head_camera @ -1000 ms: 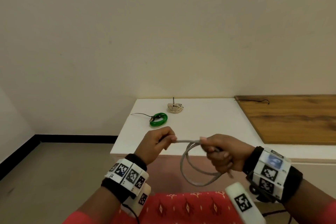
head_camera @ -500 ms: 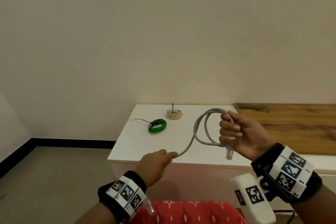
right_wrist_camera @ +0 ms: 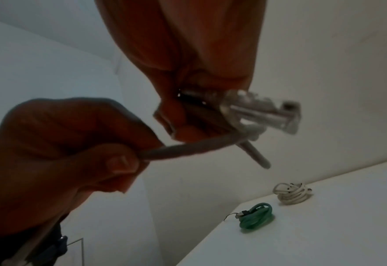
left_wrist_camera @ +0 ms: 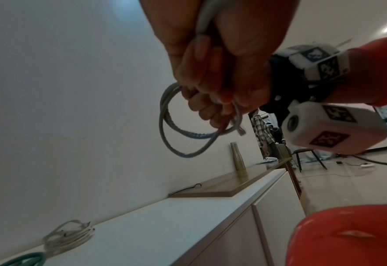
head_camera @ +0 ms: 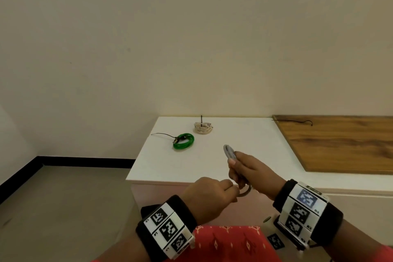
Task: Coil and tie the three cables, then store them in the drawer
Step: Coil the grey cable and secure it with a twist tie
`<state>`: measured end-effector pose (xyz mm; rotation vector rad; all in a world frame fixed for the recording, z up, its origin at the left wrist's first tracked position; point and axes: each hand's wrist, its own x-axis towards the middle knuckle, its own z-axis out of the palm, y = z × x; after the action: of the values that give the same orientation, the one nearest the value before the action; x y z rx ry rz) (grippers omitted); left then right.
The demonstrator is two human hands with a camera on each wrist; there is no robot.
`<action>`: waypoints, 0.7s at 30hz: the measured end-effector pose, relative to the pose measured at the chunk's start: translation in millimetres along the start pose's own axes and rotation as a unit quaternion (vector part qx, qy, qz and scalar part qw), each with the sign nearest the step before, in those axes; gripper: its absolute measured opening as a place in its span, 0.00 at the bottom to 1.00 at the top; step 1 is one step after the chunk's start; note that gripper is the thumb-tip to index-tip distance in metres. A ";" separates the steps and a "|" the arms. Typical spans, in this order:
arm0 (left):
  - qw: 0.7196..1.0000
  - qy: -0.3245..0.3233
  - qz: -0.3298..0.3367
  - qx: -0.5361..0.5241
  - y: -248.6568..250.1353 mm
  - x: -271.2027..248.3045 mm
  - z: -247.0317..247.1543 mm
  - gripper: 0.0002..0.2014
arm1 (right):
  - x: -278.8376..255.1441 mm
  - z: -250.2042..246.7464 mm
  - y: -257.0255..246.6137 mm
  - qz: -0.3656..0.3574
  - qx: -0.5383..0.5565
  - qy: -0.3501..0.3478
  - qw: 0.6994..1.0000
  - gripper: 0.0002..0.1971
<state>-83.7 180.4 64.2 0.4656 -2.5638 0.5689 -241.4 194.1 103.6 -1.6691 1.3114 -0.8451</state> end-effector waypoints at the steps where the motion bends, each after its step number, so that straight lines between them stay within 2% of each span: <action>1: 1.000 0.013 0.002 -0.009 -0.5 -0.1 -2.3 0.05 | 0.1 1.5 1.0 0.009 -0.027 -0.009 1.000 0.14; 3: 0.999 0.045 0.003 -0.026 -1.6 -0.2 -3.4 0.05 | -0.4 5.1 1.7 0.023 -0.068 -0.034 0.997 0.15; 6: 0.994 0.092 -0.004 -0.054 -4.1 -0.2 -4.9 0.09 | -4.6 10.3 0.5 0.068 -0.046 -0.122 0.989 0.17; 9: 0.995 0.084 -0.045 -0.022 -11.1 -1.4 -6.4 0.16 | -8.0 10.9 0.9 0.109 -0.034 -0.174 0.978 0.20; 14: 0.981 0.035 -0.155 -0.115 -21.5 -9.0 -4.3 0.23 | -5.7 7.0 -0.6 0.158 0.098 -0.197 0.963 0.24; 17: 0.957 0.038 -0.188 -0.216 -22.7 -10.5 -0.2 0.16 | -6.8 2.0 -3.1 0.165 0.116 -0.216 0.955 0.21; 19: 0.965 0.035 -0.164 -0.203 -23.3 -11.3 3.9 0.08 | -7.5 -1.8 -2.6 0.158 0.127 -0.237 0.950 0.19; 21: 0.975 0.046 -0.130 -0.175 -26.2 -13.1 7.7 0.05 | -7.4 -5.0 -1.5 0.157 0.151 -0.247 0.944 0.21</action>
<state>-64.7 157.3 59.4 0.6187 -2.3915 0.0414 -246.8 200.5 107.0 -1.2731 0.9998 -0.3753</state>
